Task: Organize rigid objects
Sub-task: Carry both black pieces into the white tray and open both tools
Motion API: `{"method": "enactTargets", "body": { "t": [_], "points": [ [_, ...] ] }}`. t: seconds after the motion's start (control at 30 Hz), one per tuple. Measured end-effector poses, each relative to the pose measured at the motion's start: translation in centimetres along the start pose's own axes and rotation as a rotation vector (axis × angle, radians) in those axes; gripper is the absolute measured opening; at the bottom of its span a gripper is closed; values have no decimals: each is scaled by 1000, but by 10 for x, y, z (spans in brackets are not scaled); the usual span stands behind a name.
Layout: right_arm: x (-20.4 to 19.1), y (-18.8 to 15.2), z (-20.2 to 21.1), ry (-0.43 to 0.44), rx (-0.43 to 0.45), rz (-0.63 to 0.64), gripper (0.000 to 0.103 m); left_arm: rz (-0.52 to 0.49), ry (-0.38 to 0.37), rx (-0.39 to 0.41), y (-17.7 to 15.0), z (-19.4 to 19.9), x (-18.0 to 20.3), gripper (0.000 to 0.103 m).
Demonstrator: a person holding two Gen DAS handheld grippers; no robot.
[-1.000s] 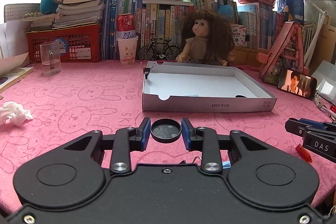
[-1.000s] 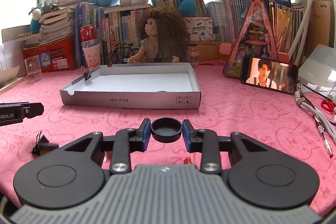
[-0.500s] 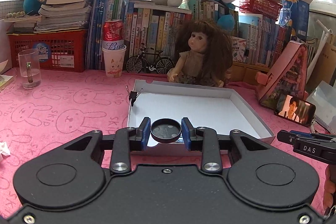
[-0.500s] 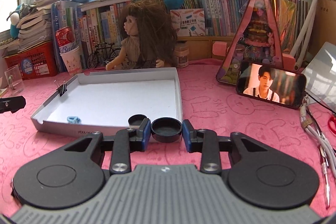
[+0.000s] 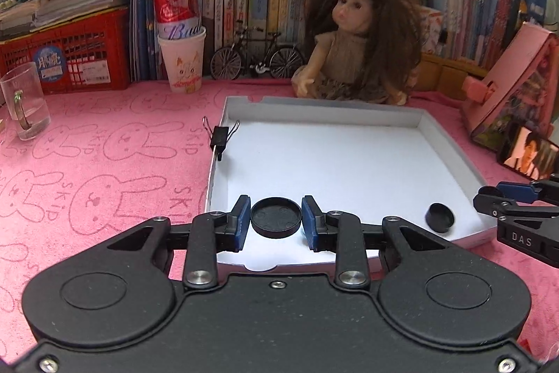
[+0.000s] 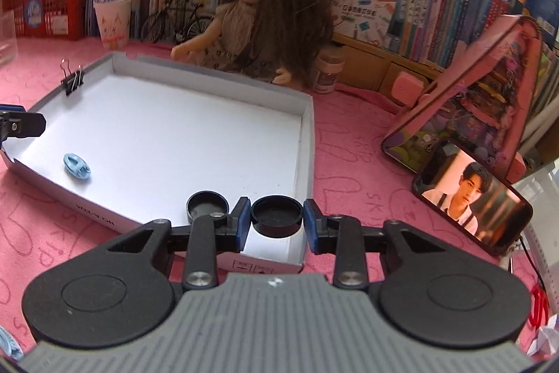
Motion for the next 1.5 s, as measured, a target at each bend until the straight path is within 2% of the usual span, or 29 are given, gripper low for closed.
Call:
{"method": "enactTargets", "body": {
  "t": [0.27, 0.63, 1.03, 1.13, 1.17, 1.33, 1.5],
  "points": [
    [-12, 10, -19, 10, -91, 58, 38, -9, 35, -77, -4, -27, 0, 30],
    [2, 11, -31, 106, -129, -103, 39, 29, 35, -110, -6, -41, -4, 30],
    [11, 8, -37, 144, -127, -188, 45, 18, 35, -105, -8, -43, -1, 30],
    [12, 7, -36, 146, -118, -196, 48, 19, 37, -100, -8, -43, -1, 38],
    [12, 7, -36, 143, -116, -196, 54, 20, 39, -97, -7, -42, -1, 42],
    [11, 10, -29, 130, -89, -182, 62, 31, 30, -92, -6, -38, -2, 48],
    [8, 11, -21, 126, -61, -171, 65, 18, 27, -73, -5, -28, -2, 56]
  ]
}}
Point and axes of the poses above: each gripper's, at about its wrist camera, not at the fingertips, and z roughly against the way its jaws point, x to its right, y to its top, the point moved 5 cm from there along -z, roughly the way its jaws point, and after that the axes turned 6 degrees about z, right-handed, at the moved point
